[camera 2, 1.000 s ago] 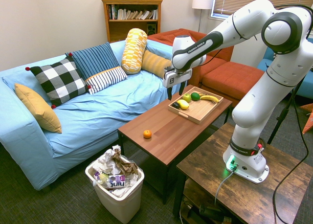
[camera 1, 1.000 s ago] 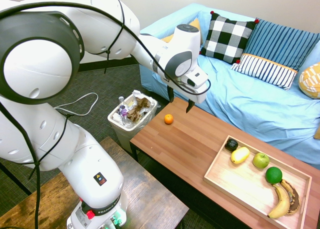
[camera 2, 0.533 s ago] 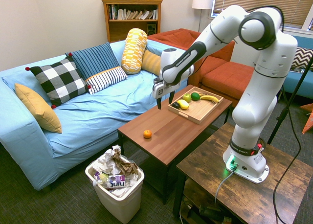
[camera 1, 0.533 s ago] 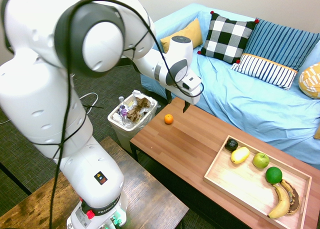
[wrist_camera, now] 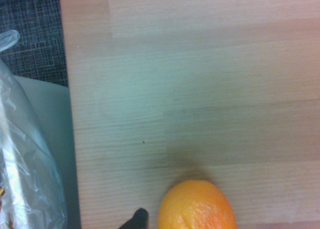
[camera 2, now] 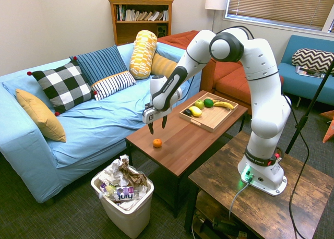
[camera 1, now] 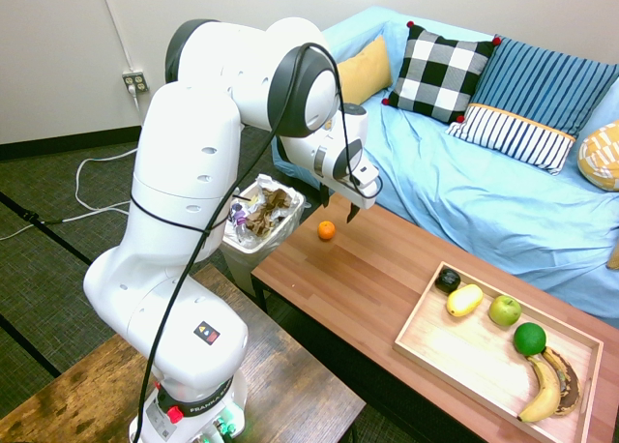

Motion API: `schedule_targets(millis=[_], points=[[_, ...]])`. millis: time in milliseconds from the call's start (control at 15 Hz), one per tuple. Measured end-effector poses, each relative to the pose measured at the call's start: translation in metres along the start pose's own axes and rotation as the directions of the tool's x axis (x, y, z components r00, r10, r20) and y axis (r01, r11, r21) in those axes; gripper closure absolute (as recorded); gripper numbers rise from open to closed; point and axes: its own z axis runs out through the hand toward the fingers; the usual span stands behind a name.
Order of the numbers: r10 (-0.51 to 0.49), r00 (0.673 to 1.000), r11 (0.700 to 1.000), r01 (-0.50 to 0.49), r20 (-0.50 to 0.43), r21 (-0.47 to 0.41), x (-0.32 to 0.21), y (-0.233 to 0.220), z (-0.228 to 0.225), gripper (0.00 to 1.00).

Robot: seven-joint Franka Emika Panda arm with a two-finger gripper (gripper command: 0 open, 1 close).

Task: Put the tangerine in the tray

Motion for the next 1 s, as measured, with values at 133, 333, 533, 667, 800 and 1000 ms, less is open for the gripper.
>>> schedule_targets(millis=[133,333,533,667,800,1000], points=[[-0.013,1.000,1.000,0.013,0.010,-0.004,-0.007,-0.009,0.010,0.00],[-0.027,0.999,0.999,0.028,0.018,-0.028,-0.015,-0.009,0.027,0.00],[-0.027,0.999,0.998,0.029,0.029,-0.050,-0.013,-0.003,0.041,0.00],[-0.023,0.999,0.998,0.025,0.033,-0.061,-0.010,0.000,0.050,0.00],[-0.021,0.999,0.998,0.023,0.038,-0.065,-0.008,0.000,0.057,0.00],[-0.018,0.999,0.997,0.021,0.045,-0.072,-0.007,-0.002,0.069,1.00]])
